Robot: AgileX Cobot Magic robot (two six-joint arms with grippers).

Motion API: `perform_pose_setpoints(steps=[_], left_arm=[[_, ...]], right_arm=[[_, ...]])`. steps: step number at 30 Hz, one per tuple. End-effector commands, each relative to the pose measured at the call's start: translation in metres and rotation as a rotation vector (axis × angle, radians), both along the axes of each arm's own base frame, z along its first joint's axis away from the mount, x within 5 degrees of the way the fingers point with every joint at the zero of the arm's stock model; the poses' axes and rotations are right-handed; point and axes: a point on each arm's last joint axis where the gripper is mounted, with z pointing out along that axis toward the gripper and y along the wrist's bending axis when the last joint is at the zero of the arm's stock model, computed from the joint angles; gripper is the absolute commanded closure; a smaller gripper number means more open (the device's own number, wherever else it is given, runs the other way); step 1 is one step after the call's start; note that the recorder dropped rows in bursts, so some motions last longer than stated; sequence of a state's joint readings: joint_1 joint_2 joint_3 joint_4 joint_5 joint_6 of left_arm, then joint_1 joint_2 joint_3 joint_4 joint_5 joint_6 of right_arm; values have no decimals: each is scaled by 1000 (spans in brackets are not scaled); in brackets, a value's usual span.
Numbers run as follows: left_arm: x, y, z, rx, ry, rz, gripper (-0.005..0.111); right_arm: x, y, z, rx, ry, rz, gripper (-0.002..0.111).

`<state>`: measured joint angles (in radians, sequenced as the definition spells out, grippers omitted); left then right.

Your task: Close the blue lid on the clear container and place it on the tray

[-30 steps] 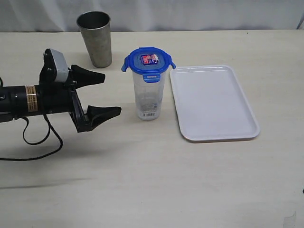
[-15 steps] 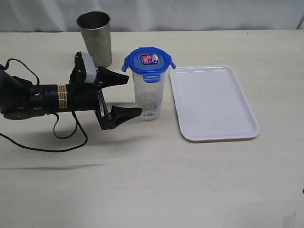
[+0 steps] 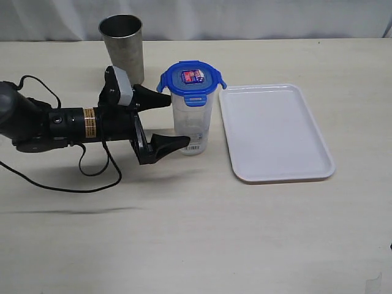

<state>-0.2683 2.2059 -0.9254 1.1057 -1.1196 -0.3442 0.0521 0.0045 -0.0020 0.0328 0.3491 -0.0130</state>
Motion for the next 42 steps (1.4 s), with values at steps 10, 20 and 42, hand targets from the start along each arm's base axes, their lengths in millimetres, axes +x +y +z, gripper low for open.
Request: perform_pose_setpoints(steps=[10, 20, 42], left_arm=[[-3, -24, -2, 35, -5, 42, 4], [-9, -35, 0, 10, -11, 9, 4], [-8, -44, 3, -38, 0, 71, 4]], right_arm=[[0, 0, 0, 6, -6, -4, 104], [0, 0, 0, 6, -6, -4, 104], [0, 0, 0, 6, -6, -4, 104]])
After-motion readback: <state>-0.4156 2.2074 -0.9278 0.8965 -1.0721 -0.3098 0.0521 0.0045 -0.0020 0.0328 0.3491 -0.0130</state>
